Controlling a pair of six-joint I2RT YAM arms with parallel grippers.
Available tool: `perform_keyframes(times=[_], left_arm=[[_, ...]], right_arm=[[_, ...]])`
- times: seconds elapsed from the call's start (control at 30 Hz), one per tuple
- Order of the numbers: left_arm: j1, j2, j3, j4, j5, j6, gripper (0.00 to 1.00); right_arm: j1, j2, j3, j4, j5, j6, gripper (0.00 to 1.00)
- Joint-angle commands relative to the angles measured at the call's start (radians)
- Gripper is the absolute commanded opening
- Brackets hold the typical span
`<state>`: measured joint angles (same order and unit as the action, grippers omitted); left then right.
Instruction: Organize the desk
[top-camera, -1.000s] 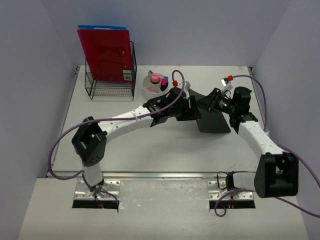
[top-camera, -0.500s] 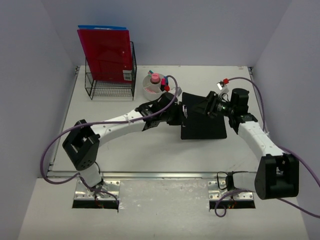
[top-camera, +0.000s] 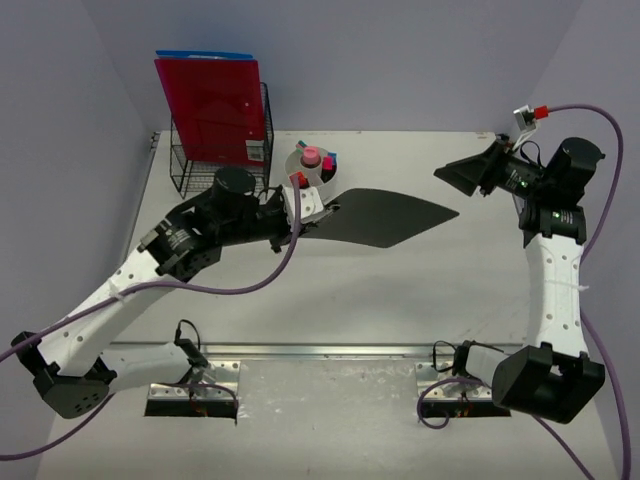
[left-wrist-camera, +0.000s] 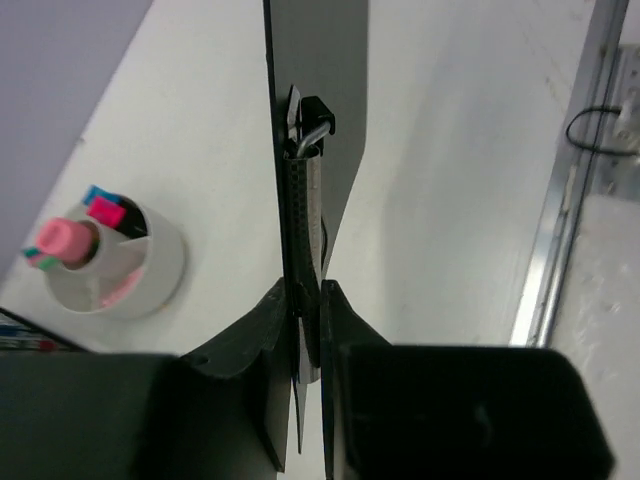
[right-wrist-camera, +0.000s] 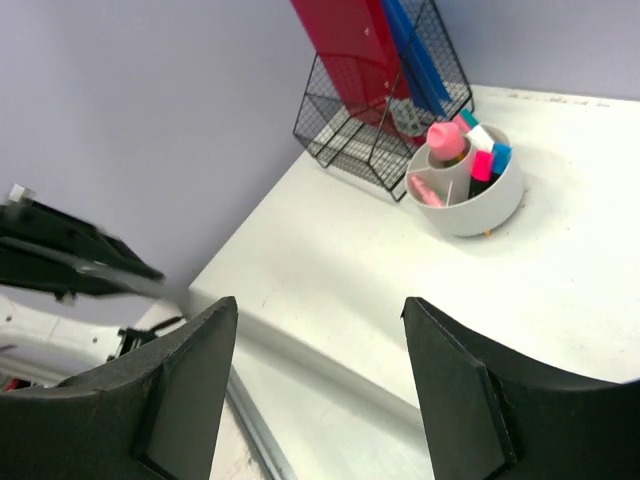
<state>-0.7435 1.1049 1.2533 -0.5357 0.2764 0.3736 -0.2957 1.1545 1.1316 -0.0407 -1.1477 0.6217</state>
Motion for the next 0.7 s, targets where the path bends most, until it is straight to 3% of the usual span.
perform_keyframes(times=[0.0, 0.1, 0.4, 0.5, 0.67], left_arm=[[0.051, -0.017, 0.206, -0.336, 0.044, 0.493, 0.0], [0.079, -0.006, 0.359, -0.52, -0.064, 0.679, 0.0], [0.115, 0.065, 0.585, -0.742, -0.424, 0.909, 0.0], [0.165, 0.118, 0.638, -0.782, -0.444, 0.995, 0.0], [0.372, 0.193, 0.736, -0.781, -0.403, 1.177, 0.0]], right_arm=[[-0.003, -0.008, 0.02, -0.085, -0.089, -0.104, 0.68], [-0.003, -0.005, 0.02, -0.091, -0.09, -0.121, 0.68], [-0.003, 0.02, 0.018, -0.086, -0.091, -0.121, 0.68], [-0.003, 0.019, 0.012, -0.086, -0.096, -0.124, 0.68], [-0.003, 0.005, 0.0, -0.124, -0.102, -0.174, 0.68]])
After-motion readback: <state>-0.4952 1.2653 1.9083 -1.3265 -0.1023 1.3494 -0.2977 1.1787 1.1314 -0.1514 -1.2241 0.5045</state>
